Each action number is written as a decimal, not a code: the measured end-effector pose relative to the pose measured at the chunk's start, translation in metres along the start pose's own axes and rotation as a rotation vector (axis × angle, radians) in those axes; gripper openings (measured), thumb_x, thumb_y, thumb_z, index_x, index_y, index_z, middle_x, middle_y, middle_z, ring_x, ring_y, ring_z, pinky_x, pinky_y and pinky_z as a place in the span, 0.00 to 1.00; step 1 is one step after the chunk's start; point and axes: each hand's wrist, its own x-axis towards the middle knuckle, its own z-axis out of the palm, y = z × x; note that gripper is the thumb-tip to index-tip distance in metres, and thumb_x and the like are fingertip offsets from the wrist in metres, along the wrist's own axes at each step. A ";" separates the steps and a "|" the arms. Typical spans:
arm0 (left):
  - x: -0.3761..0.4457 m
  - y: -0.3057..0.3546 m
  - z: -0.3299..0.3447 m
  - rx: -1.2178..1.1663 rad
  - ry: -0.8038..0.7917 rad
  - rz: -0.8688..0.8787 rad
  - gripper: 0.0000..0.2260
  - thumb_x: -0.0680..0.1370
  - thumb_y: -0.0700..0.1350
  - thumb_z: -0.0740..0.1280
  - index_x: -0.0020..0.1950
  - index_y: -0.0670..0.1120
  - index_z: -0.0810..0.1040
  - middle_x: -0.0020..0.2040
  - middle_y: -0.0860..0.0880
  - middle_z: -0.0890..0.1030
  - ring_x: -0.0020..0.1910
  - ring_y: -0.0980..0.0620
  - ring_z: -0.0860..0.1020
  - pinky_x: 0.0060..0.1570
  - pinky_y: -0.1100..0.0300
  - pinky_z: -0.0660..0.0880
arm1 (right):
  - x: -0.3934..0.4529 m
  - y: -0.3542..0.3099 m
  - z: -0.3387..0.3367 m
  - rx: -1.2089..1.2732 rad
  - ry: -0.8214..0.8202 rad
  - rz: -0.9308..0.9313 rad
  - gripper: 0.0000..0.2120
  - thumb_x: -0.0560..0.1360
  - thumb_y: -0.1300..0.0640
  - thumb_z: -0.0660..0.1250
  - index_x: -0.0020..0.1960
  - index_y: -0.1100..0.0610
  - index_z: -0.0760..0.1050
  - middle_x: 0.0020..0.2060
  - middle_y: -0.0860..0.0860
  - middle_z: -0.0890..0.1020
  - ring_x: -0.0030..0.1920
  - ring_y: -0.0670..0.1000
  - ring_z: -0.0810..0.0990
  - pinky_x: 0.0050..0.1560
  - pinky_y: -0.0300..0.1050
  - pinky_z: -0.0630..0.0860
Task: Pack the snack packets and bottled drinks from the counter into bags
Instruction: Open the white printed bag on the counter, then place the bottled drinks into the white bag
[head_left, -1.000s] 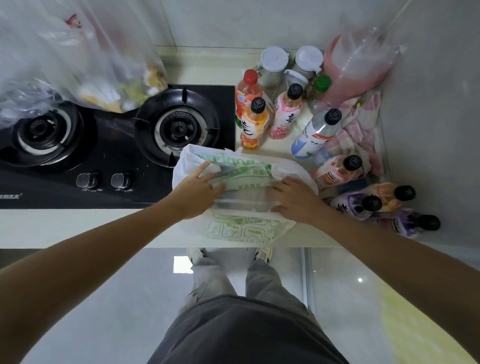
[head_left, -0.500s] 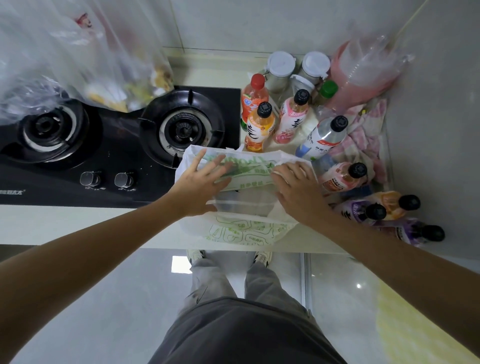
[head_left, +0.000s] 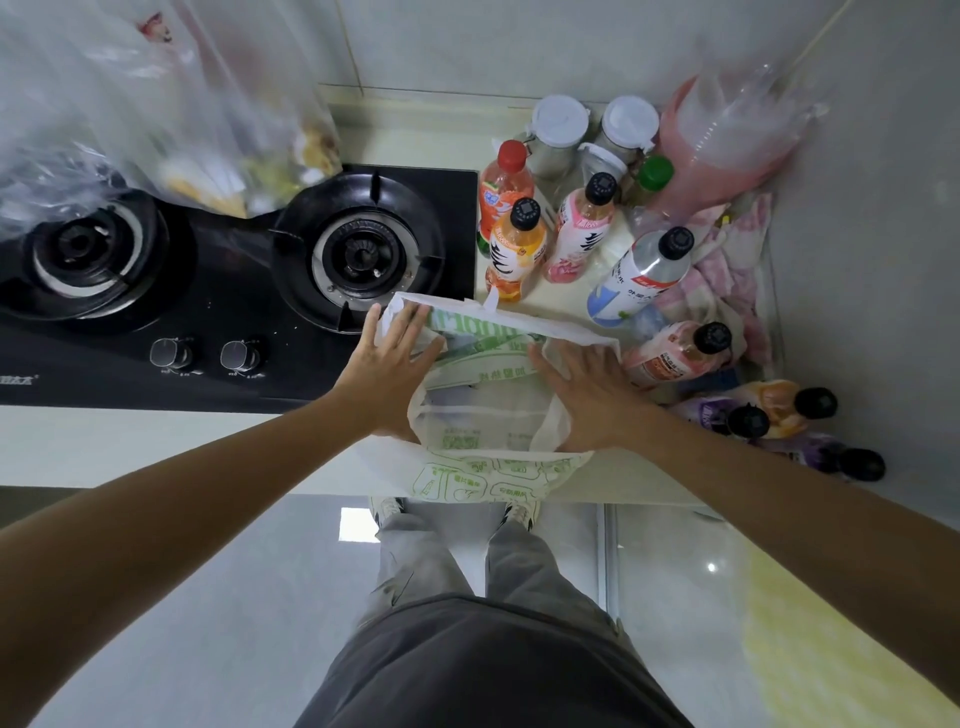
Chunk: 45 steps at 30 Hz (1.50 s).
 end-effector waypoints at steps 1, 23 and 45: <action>0.000 0.001 -0.002 -0.003 -0.008 -0.007 0.64 0.57 0.86 0.58 0.83 0.48 0.49 0.82 0.34 0.44 0.81 0.34 0.44 0.74 0.28 0.45 | 0.001 0.000 -0.001 0.004 -0.003 0.006 0.69 0.60 0.21 0.68 0.82 0.48 0.30 0.79 0.61 0.49 0.73 0.67 0.59 0.74 0.68 0.55; 0.060 -0.009 -0.169 -0.550 0.410 -0.136 0.28 0.80 0.60 0.63 0.75 0.49 0.63 0.67 0.44 0.72 0.62 0.41 0.73 0.50 0.43 0.78 | -0.003 0.016 -0.158 0.085 0.835 0.314 0.21 0.75 0.51 0.67 0.65 0.56 0.74 0.61 0.55 0.76 0.62 0.59 0.74 0.59 0.55 0.71; 0.012 -0.044 -0.219 -0.915 0.659 -0.259 0.13 0.76 0.55 0.71 0.54 0.48 0.77 0.41 0.46 0.84 0.41 0.42 0.81 0.41 0.47 0.79 | -0.049 0.019 -0.222 0.389 0.879 0.218 0.11 0.80 0.49 0.65 0.46 0.54 0.66 0.42 0.53 0.78 0.43 0.60 0.78 0.40 0.50 0.69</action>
